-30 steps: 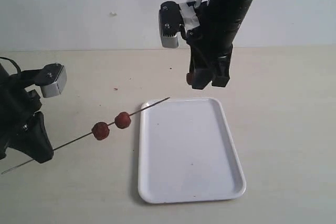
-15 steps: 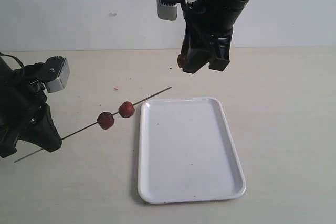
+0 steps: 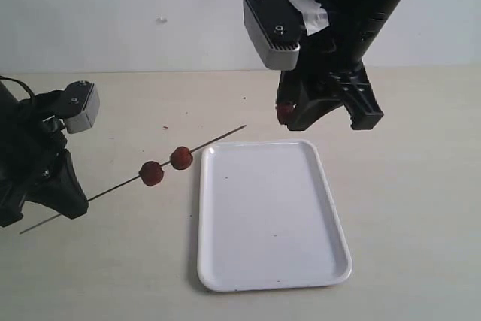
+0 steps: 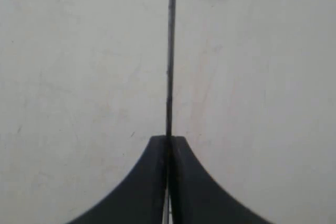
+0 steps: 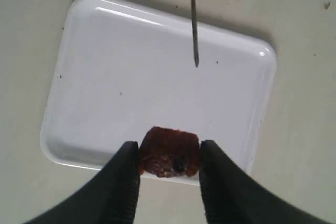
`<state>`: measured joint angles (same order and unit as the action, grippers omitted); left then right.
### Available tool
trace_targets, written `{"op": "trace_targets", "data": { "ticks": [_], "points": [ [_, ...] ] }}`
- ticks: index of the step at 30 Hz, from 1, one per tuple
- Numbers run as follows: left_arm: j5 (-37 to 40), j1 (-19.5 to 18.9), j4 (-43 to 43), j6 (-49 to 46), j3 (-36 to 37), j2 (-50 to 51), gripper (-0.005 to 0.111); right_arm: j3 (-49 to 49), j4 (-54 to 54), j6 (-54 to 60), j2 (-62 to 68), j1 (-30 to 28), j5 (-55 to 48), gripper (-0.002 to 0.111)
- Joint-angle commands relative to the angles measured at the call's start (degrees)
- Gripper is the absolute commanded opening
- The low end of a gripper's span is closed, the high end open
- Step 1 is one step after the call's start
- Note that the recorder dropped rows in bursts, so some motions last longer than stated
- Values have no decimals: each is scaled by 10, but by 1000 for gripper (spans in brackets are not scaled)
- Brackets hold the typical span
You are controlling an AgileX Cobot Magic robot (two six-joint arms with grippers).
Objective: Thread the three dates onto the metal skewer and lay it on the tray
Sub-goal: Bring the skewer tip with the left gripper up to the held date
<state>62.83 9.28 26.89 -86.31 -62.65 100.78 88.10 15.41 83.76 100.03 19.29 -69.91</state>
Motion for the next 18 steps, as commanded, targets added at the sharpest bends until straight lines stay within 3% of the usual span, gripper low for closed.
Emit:
{"op": "trace_targets", "data": {
  "ticks": [1,9,18],
  "points": [
    [15,0,20,-2,0,-1,0,-3,3,46,-9,0,-1,37],
    [20,3,38,-2,0,-1,0,-3,9,106,-1,0,-1,37],
    [14,40,33,-2,0,-1,0,-3,6,135,-1,0,-1,37]
  ]
}}
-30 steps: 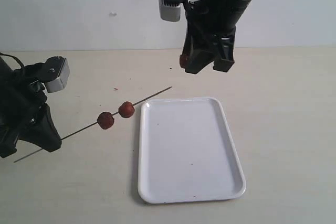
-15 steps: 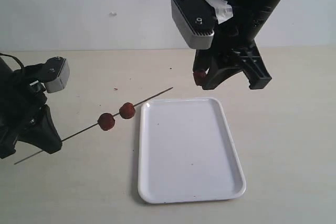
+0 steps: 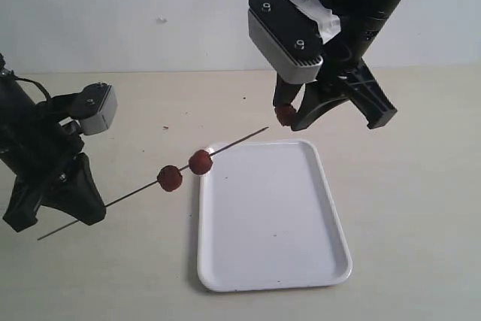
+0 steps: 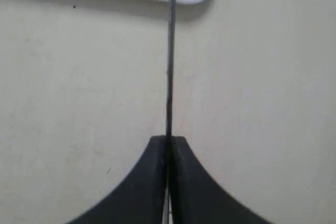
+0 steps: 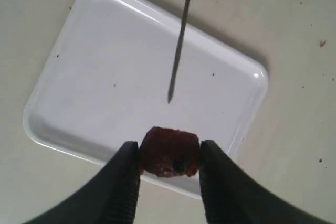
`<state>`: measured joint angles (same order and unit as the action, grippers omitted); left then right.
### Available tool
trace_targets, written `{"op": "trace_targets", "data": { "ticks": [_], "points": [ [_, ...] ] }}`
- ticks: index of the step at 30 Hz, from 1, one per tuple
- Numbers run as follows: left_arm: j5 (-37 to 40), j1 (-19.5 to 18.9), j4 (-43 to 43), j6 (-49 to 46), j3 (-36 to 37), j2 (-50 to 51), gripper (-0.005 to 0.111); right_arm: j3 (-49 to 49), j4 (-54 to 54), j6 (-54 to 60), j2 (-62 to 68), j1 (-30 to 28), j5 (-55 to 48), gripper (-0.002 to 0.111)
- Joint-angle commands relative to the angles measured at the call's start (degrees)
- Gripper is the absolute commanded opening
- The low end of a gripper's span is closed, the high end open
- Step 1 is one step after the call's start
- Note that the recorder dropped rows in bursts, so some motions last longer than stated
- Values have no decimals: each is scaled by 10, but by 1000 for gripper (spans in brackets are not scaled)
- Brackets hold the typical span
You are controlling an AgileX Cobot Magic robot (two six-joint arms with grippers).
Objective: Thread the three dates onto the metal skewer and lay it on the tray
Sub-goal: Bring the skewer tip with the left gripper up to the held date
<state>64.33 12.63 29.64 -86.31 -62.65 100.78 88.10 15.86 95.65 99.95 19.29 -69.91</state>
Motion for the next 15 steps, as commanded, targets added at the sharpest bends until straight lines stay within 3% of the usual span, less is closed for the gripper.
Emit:
{"op": "trace_targets", "data": {
  "ticks": [1,15],
  "points": [
    [-1,6,7,-2,0,-1,0,-3,1,18,0,0,-1,37],
    [3,6,31,11,0,-1,0,-3,-21,-10,1,24,-1,37]
  ]
}}
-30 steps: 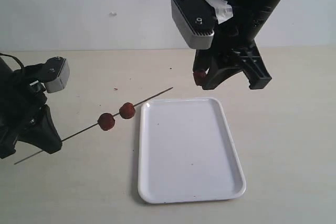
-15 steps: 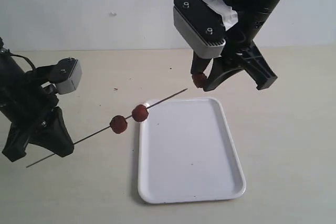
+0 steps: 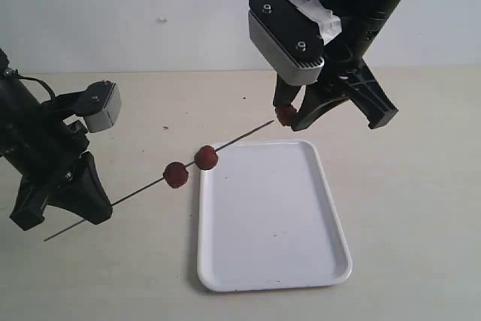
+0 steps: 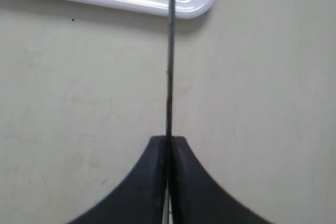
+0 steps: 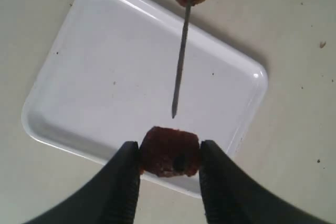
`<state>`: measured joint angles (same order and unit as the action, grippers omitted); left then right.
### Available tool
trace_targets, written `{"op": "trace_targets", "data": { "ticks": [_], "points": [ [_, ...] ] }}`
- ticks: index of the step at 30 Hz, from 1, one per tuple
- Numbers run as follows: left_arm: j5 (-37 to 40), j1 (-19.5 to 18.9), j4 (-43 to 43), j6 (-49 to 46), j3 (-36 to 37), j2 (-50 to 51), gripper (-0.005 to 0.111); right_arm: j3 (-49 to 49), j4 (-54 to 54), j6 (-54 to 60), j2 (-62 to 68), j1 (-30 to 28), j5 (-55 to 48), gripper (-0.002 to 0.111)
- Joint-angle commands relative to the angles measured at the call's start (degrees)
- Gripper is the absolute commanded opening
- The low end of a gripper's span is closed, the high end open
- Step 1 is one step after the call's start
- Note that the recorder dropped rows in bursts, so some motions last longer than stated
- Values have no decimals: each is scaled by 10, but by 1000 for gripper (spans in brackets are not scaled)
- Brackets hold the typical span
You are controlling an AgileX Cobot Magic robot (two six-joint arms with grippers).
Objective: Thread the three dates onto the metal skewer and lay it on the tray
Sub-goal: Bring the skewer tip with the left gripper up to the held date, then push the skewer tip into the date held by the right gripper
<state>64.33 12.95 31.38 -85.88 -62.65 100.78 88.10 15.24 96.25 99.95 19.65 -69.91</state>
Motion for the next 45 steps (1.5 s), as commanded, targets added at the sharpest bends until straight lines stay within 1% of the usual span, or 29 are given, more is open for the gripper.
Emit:
{"op": "trace_targets", "data": {
  "ticks": [1,14,19,23,41,45],
  "points": [
    [2,3,13,7,0,-1,0,-3,-19,-20,3,24,-1,37],
    [0,3,16,7,0,-1,0,-3,-15,-35,14,30,-1,37],
    [3,3,17,7,0,-1,0,-3,-30,-40,14,30,2,37],
    [5,3,17,7,0,-1,0,-3,-61,-65,14,30,12,37],
    [12,3,17,10,0,-1,0,-2,-74,-65,14,30,24,37],
    [12,3,4,10,0,-1,0,-2,-77,-65,14,30,24,37]
  ]
}}
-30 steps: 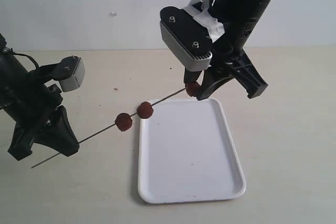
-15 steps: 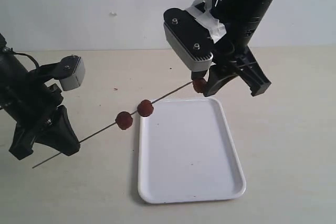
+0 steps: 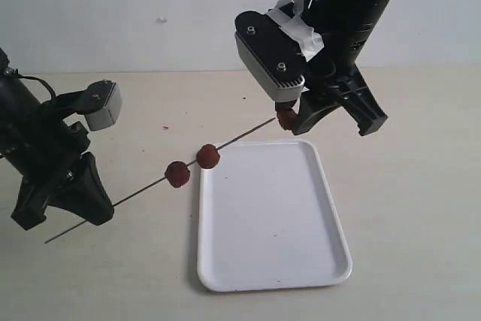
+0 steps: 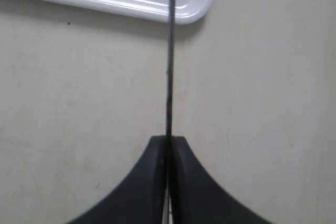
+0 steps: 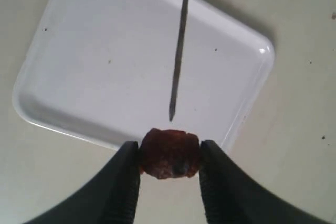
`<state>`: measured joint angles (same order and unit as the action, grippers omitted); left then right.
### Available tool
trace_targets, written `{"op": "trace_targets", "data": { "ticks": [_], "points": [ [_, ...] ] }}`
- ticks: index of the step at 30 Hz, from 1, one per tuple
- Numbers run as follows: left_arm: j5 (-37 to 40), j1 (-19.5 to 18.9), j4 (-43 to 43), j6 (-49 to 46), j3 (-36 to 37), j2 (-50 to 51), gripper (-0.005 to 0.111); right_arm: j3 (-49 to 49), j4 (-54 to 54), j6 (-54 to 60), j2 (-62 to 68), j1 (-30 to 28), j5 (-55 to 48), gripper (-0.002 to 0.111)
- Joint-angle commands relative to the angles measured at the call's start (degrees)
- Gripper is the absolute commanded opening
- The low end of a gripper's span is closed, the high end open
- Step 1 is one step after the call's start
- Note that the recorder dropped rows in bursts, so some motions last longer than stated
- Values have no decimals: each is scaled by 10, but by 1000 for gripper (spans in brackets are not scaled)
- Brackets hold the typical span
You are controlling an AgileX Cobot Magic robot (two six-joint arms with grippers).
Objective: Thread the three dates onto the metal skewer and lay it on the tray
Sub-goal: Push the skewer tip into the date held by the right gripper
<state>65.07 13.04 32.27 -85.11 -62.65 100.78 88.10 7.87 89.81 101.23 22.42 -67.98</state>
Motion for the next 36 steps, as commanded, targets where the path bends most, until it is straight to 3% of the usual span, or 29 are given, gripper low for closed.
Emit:
{"op": "trace_targets", "data": {
  "ticks": [1,19,28,36],
  "points": [
    [4,2,-6,2,0,-1,0,-2,-5,-1,1,2,5,37],
    [4,2,-20,48,0,-1,0,-2,-22,-2,-5,2,-9,37],
    [6,42,-49,55,0,-1,0,-2,-23,-2,-5,2,-5,37],
    [-4,42,-47,64,0,-1,0,-2,-23,-7,-5,2,-16,37]
  ]
}}
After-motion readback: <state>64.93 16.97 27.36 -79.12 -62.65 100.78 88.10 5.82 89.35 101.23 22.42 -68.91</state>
